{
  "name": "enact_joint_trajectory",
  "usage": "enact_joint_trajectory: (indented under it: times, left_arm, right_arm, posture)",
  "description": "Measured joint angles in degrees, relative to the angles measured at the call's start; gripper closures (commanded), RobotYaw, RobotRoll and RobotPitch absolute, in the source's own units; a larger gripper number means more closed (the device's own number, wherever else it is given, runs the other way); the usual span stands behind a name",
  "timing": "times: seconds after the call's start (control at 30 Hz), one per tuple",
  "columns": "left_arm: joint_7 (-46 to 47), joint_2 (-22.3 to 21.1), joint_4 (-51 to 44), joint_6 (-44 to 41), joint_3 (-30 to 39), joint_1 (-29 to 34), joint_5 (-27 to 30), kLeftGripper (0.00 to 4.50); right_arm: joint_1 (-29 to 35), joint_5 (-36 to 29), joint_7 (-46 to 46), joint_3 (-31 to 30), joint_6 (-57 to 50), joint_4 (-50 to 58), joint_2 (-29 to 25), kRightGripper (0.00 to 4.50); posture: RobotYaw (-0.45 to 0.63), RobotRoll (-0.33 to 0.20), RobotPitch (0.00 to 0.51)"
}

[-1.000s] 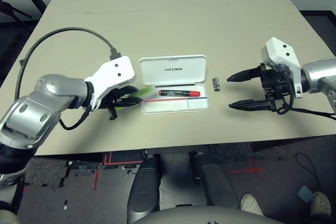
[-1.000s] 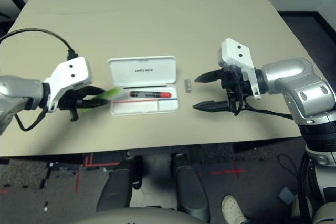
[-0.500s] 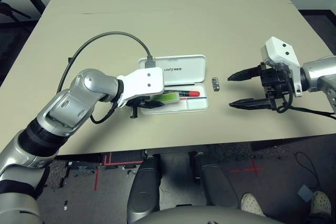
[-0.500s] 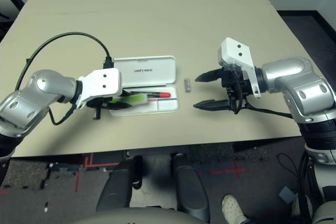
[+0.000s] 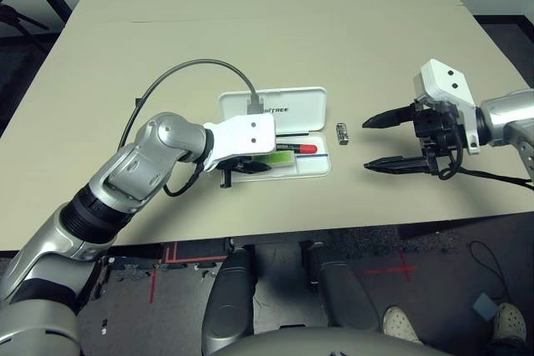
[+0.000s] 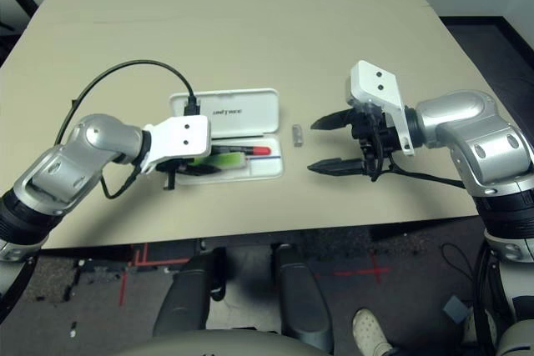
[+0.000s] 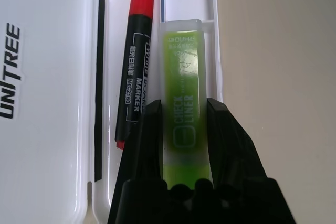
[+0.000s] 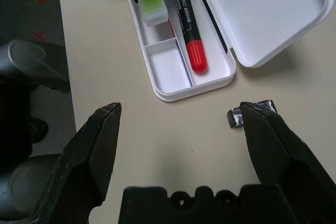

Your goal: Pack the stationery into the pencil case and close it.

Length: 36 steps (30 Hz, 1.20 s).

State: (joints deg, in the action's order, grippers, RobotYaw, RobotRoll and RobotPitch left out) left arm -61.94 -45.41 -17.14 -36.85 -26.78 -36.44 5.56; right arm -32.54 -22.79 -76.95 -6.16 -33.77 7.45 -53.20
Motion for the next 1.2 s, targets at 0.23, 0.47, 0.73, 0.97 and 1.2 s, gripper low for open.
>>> enact_joint_trajectory:
  times: [0.23,0.47,0.73,0.97,1.2]
  left_arm:
    - [-0.08,0.53,-0.01,-0.21,-0.32,0.02,-0.48,2.41]
    - [-0.07,0.97,-0.21,-1.73,-0.04,0.02,-0.49,0.05]
    - [-0.76,-3.88,-4.76,-3.77,8.35,3.02,3.04,0.05]
    - [-3.49,-12.33,-8.36,-0.77,20.61,10.10,8.47,0.05]
    - [-4.05,-14.62,-9.71,-0.18,24.68,10.85,11.01,0.05]
  right_arm:
    - [-0.01,0.36,0.04,-0.06,0.04,0.03,0.20,0.00]
    - [0.00,0.84,0.20,-0.15,0.34,0.03,0.66,0.00]
    - [-0.07,1.05,0.93,-0.46,0.90,-0.89,1.72,0.00]
    - [0.62,1.27,4.37,0.77,0.21,-2.25,1.25,0.00]
    - [0.65,3.51,14.51,2.43,-8.15,-2.95,0.77,0.00]
  posture:
    - [-0.04,0.000,0.220]
    - [-0.03,0.000,0.216]
    - [-0.02,0.000,0.213]
    - [0.00,0.000,0.211]
    - [0.00,0.000,0.211]
